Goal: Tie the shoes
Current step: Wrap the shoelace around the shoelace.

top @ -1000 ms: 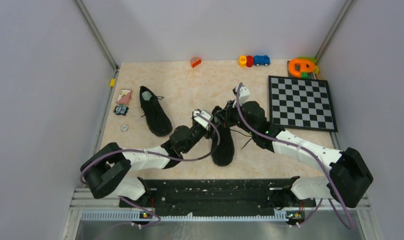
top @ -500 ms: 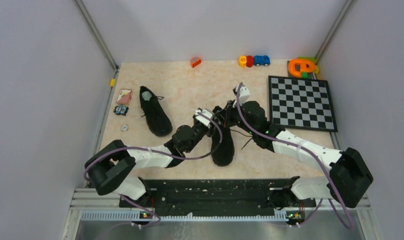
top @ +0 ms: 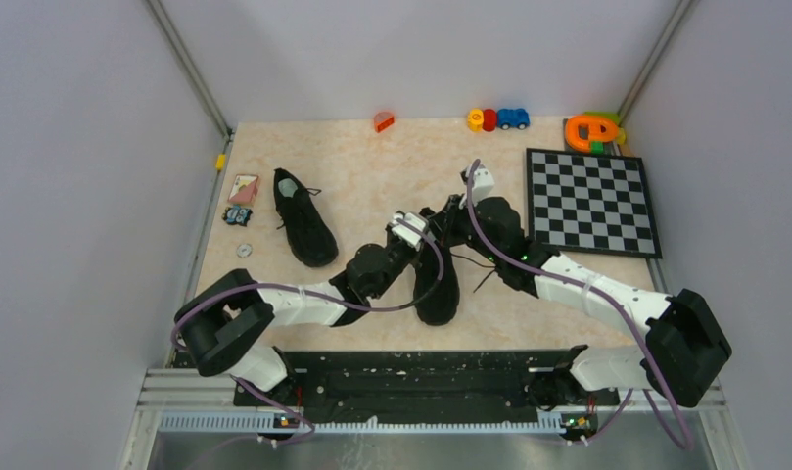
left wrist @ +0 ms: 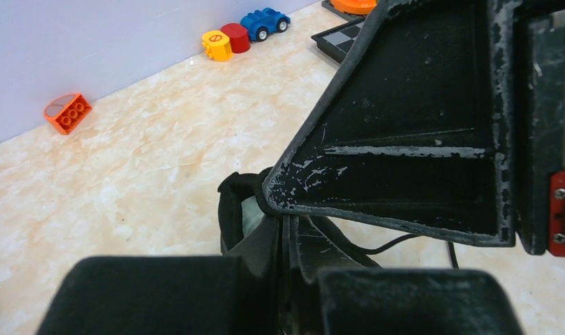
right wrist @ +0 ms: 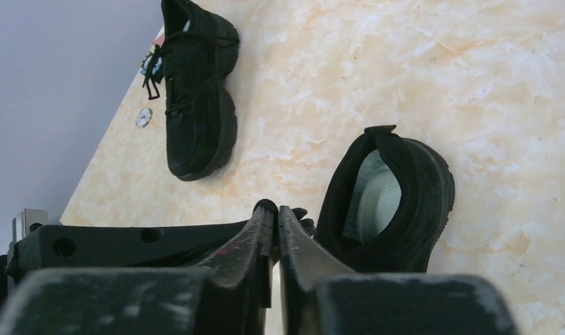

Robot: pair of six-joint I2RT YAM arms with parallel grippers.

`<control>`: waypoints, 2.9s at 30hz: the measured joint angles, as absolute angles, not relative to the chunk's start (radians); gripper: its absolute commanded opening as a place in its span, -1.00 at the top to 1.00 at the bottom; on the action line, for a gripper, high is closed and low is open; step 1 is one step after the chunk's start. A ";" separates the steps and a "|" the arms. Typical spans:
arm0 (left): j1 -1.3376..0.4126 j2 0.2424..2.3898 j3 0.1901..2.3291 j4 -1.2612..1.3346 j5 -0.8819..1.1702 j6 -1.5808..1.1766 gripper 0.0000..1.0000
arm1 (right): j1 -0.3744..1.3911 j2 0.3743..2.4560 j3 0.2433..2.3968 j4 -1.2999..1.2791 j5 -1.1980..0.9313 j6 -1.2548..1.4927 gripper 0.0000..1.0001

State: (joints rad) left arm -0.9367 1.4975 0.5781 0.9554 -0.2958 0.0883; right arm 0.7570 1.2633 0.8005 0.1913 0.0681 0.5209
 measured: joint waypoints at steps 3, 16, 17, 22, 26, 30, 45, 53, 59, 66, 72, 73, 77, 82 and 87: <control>-0.929 1.497 0.578 0.947 -0.252 0.076 1.00 | 0.757 1.261 0.801 0.178 0.088 0.521 0.42; -0.712 1.453 0.549 0.894 0.223 -0.104 1.00 | 0.707 0.975 0.706 -0.020 0.160 0.568 -0.21; -0.695 1.454 0.548 0.894 0.261 -0.109 1.00 | 0.704 0.957 0.698 -0.050 0.182 0.600 -0.21; -0.662 1.465 0.548 0.887 0.407 -0.110 1.00 | 0.704 0.881 0.639 -0.251 0.315 0.872 -0.22; -0.662 1.487 0.552 0.855 0.473 -0.085 1.00 | 0.704 0.844 0.565 -0.337 0.353 1.119 -0.22; -0.660 1.493 0.552 0.842 0.501 -0.061 1.00 | 0.704 0.856 0.467 -0.320 0.354 1.332 -0.22; -0.632 1.486 0.509 0.867 0.513 -0.023 1.00 | 0.704 1.035 0.286 0.089 0.435 1.786 -0.18; -0.619 1.466 0.493 0.873 0.513 -0.023 1.00 | 0.704 1.143 0.288 0.186 0.472 1.853 0.00; -0.612 1.450 0.488 0.874 0.508 -0.023 1.00 | 0.704 1.229 0.291 0.233 0.500 1.880 1.00; -0.567 1.410 0.466 0.852 0.424 -0.080 1.00 | 0.678 1.184 0.316 0.160 0.564 1.831 1.00; -0.548 1.390 0.425 0.842 0.364 -0.141 1.00 | 0.583 1.057 0.316 0.121 0.554 1.698 1.00; -0.547 1.390 0.422 0.842 0.360 -0.148 1.00 | 0.572 1.048 0.316 0.125 0.543 1.675 1.00; -0.543 1.390 0.422 0.839 0.385 -0.132 1.00 | 0.544 1.049 0.316 0.160 0.477 1.547 1.00; -0.537 1.390 0.460 0.764 0.474 -0.025 1.00 | 0.535 1.074 0.364 0.213 0.335 1.311 1.00; -0.535 1.389 0.603 0.569 0.555 0.152 1.00 | 0.533 1.077 0.515 0.238 0.145 1.038 1.00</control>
State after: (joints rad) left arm -0.5350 1.3891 0.6033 0.5694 0.5552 0.1520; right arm 0.5335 1.0771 0.5148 0.2379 0.1452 1.0382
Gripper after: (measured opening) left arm 0.015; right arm 0.016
